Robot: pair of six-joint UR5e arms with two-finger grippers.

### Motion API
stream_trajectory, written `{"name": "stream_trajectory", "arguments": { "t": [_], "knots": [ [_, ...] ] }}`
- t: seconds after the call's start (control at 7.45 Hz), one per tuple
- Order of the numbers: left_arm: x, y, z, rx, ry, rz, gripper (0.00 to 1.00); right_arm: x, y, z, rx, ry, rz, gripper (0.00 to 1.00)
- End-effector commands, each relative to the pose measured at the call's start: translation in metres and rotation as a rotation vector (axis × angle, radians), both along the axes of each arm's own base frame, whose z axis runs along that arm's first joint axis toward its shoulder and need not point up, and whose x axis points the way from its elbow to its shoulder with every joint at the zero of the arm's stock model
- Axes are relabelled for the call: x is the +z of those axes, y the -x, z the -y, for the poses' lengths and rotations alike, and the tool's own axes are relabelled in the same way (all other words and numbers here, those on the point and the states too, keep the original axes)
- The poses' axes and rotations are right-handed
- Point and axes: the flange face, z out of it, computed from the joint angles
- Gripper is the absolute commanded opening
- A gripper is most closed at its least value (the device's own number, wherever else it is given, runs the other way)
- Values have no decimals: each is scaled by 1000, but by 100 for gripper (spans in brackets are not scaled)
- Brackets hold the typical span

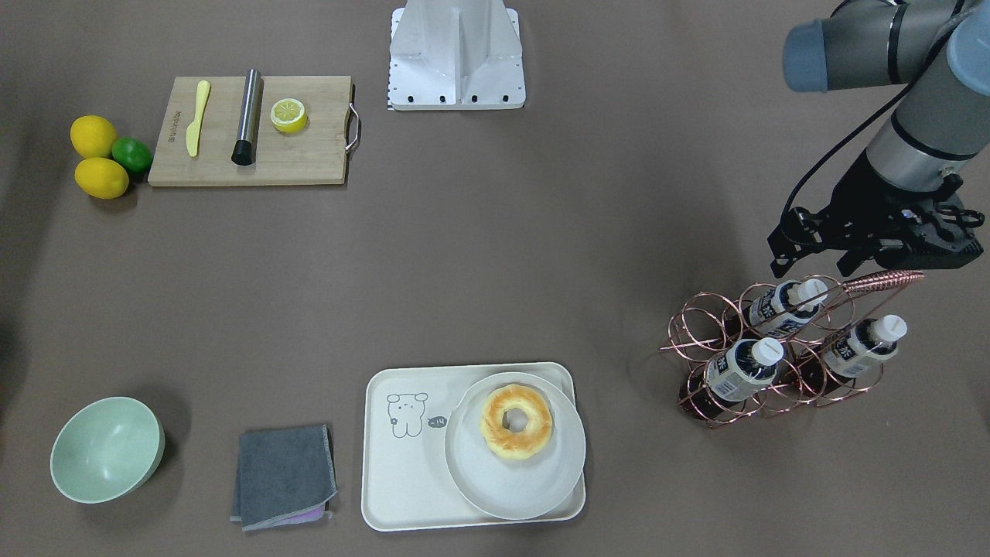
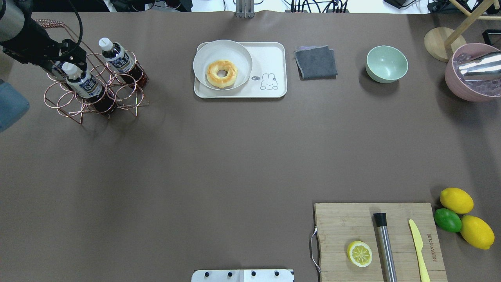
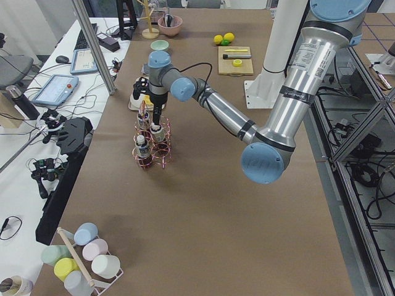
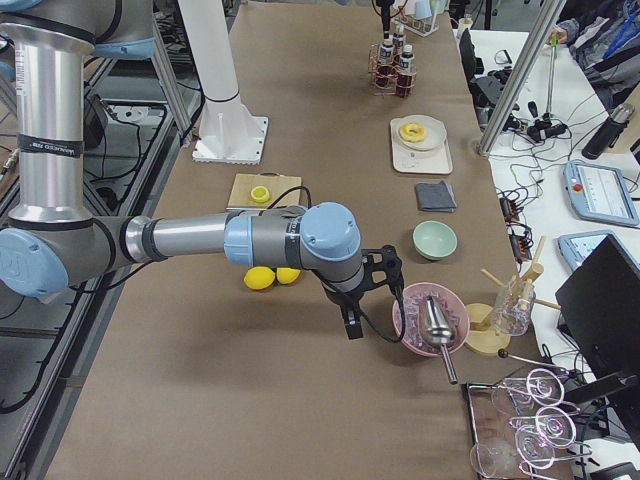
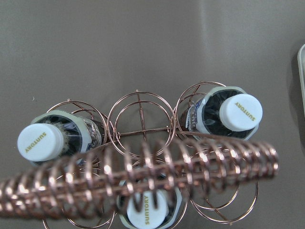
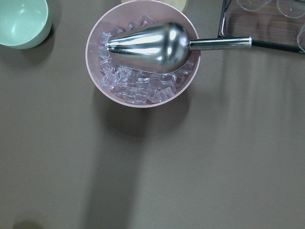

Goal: Place tea on tray
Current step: 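Reach the left gripper down to a tea bottle in the copper rack, then grasp the tea bottle with the left gripper and lift it from the rack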

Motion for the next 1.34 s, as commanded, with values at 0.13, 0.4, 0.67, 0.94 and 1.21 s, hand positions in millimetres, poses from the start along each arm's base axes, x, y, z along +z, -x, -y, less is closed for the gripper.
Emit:
{"name": "stream_trajectory", "arguments": {
  "t": [0.13, 0.4, 0.67, 0.94, 1.21],
  "knots": [
    [22, -2, 9, 35, -3, 30, 89, -3, 0, 0, 1, -6, -1, 100],
    [23, -3, 11, 33, 1, 33, 85, -4, 0, 0, 1, -9, -2, 100],
    [24, -3, 11, 31, 7, 32, 72, -3, 0, 0, -1, -7, -4, 100],
    [25, -5, 11, 30, 10, 32, 69, -3, 0, 0, -1, -8, -5, 100],
    [28, -7, 14, 30, 9, 30, 69, -3, -1, 0, 0, -8, -5, 100]
  ]
}}
